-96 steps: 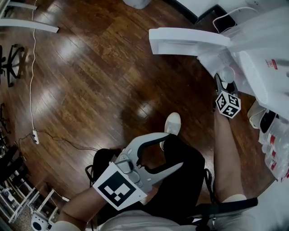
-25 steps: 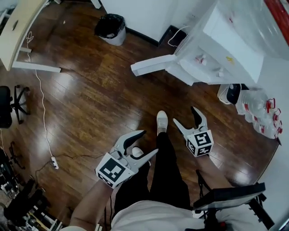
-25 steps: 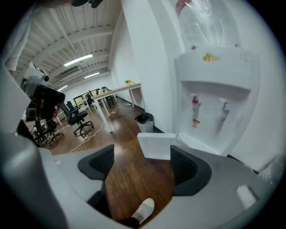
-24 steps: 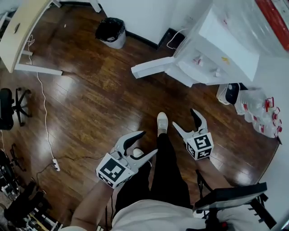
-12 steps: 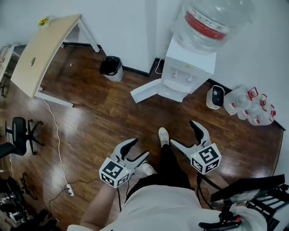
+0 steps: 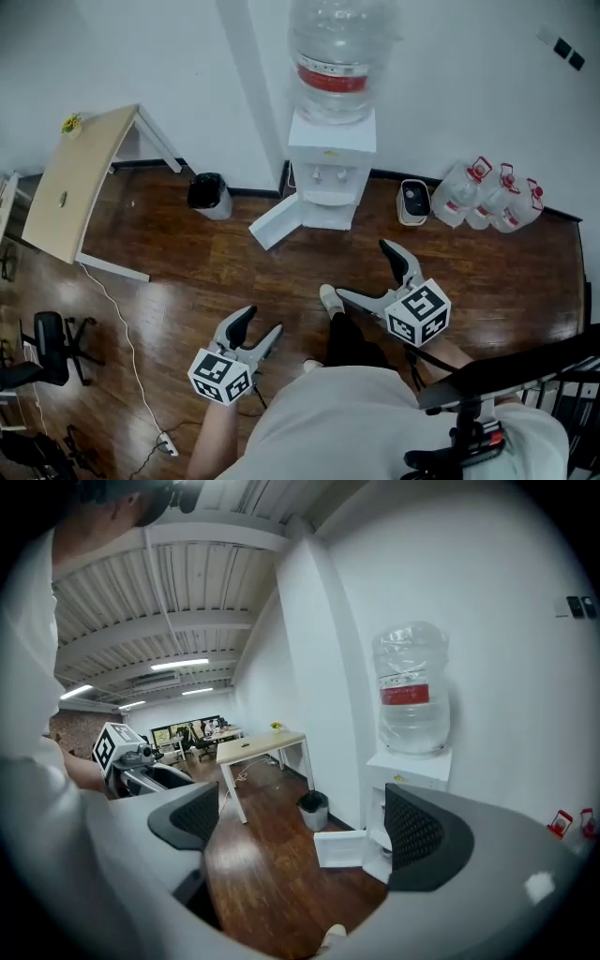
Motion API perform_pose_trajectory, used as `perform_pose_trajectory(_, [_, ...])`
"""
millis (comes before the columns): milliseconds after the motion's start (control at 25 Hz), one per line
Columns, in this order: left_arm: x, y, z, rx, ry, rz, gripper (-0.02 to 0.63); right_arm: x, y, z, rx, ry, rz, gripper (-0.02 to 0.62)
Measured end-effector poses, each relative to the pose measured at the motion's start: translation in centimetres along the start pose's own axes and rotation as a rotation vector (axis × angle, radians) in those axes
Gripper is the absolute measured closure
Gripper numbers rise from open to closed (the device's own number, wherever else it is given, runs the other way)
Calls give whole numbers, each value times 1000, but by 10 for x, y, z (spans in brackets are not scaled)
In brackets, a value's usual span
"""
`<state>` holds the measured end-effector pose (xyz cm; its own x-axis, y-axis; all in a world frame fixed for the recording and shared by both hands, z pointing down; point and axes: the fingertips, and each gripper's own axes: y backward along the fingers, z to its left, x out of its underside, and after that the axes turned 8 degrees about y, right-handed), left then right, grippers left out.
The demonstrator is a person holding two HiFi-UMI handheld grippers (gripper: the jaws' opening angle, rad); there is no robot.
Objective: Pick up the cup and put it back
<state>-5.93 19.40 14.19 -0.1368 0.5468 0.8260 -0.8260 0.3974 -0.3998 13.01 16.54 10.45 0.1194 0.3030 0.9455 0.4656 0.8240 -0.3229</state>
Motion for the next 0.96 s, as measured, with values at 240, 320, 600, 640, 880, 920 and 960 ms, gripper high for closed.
perform_pose_trajectory(240, [1,15,-17,-13,-2,-30,351,0,21,12,-6,1,-4,55])
perform_pose_trajectory(320, [1,15,-23,-8,-2,-31,351,0,24,13,-6,3,-2,55])
perform_pose_trajectory(600, [-2,11,-32,15,-18,-31,351,0,26,17,-12,11,2,55])
perform_pose_trajectory(640, [-1,10,-34,18,-19,-33,351,0,27,17,-12,14,4,55])
perform_pose_trajectory(880, [1,19,-32,-5,-21,-27,351,-1,21,24,-42,8,12,55])
perform_pose_trajectory(920, [3,22,-32,-13,-16,-25,351,-1,19,27,-50,5,15,55])
perform_pose_trajectory(960, [4,25,-31,-21,-11,-23,351,0,17,30,-59,3,18,55])
